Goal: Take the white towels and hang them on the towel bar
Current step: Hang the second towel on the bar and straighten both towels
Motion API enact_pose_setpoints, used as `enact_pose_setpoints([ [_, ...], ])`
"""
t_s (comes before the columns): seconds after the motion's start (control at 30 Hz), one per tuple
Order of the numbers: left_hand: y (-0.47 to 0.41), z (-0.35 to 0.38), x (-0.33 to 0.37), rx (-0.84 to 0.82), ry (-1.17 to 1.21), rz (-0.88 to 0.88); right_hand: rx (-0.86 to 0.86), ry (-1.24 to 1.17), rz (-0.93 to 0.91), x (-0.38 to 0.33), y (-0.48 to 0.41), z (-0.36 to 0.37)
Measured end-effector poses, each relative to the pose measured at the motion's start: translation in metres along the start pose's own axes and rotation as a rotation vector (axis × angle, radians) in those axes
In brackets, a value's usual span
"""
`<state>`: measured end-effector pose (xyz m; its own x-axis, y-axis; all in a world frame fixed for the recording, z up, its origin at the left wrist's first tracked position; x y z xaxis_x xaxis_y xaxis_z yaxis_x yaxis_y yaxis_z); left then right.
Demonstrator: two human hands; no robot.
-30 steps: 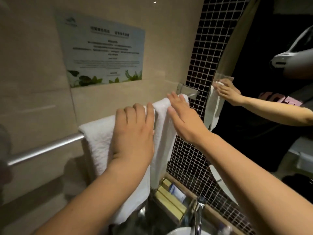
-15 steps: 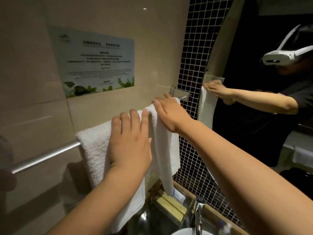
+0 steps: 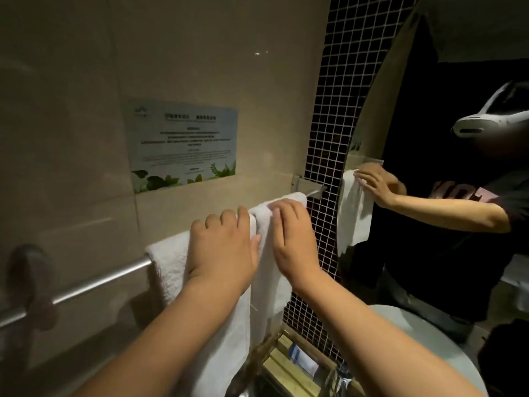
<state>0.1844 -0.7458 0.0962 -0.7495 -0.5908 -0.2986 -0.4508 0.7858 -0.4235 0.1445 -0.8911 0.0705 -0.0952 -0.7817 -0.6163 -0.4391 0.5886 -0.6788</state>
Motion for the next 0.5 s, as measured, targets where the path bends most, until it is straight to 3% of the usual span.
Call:
enact_pose_setpoints([
  [0.3,0.003,0.001,0.001,0.049,0.004,0.023,-0.206,0.107,-0.019,0.003,0.009,0.009],
  [0.5,0.006,-0.002,0.001,0.118,0.116,0.088,-0.191,0.112,-0.04,-0.001,0.009,0.007],
])
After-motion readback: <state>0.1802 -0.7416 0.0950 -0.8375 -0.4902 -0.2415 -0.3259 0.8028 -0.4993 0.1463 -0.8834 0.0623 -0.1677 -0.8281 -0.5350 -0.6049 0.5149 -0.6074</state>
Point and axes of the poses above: each hand's wrist, its own y-axis away from the middle knuckle, its own z-axis out of the palm, x = y × z, the point moved 6 cm from there along -y, towards the middle knuckle, and after that the axes turned 14 degrees about z, right-handed, at the moved point
